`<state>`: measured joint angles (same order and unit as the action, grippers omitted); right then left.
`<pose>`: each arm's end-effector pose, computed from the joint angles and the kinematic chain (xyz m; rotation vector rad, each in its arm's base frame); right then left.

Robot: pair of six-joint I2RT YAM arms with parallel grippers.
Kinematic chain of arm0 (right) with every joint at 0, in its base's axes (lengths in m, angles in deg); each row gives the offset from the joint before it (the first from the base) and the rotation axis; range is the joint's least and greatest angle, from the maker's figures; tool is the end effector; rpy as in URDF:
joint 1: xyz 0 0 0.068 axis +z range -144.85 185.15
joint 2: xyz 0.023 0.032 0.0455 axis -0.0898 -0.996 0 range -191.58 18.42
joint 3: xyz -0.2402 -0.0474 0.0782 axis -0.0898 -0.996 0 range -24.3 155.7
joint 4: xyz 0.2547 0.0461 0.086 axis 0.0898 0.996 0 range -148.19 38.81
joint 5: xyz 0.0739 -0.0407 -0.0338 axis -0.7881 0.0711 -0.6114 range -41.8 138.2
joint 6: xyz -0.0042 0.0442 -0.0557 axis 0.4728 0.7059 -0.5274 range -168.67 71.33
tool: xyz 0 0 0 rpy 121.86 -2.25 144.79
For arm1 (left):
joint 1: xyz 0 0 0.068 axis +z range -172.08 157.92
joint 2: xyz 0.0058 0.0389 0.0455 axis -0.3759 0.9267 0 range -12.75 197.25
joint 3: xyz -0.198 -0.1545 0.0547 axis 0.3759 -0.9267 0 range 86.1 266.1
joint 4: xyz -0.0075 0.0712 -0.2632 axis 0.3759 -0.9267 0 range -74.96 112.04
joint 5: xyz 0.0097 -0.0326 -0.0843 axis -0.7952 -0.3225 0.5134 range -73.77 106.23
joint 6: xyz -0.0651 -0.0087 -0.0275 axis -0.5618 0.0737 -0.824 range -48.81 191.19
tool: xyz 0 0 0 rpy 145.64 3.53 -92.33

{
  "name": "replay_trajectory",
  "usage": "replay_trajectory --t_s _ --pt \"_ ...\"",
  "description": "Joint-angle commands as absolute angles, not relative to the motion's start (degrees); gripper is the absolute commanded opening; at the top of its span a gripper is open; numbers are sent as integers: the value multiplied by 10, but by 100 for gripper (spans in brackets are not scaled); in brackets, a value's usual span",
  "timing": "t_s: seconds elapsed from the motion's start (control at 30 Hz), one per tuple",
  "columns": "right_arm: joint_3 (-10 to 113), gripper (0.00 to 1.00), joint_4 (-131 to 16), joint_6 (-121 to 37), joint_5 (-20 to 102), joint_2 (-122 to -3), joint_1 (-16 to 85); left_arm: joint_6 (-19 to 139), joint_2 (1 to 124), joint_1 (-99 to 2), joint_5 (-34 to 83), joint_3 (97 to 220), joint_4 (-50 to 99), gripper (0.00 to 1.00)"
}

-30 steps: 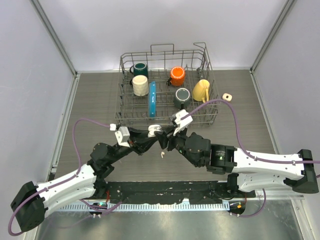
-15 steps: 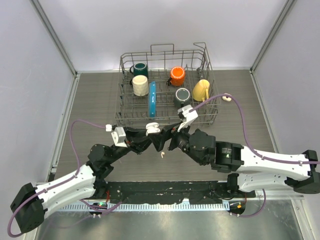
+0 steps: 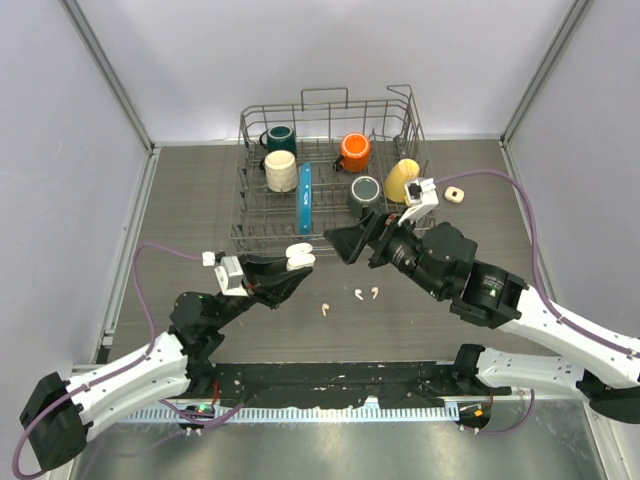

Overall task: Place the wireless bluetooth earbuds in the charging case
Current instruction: Place the earbud in the charging case.

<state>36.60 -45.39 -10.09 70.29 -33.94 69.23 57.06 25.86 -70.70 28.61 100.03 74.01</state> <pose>0.1256 0.2079 0.3975 -0.0755 1.7460 1.0365 0.1240 -0.1596 0.2755 0.5383 1.0415 -1.0933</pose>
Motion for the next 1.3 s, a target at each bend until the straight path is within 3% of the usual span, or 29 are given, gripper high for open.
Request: replay_trajectory --t_s 0.0,0.3,0.73,1.27 --pt "373 92 -435 -31 596 -339 647 588 251 -704 276 1004 760 0" --pt "343 92 -503 37 504 -340 615 593 233 -703 277 1002 754 0" --pt "306 92 -542 85 499 -328 612 596 229 -704 285 1009 752 0" --pt "298 92 -607 132 409 -406 612 595 263 -703 297 1023 762 0"
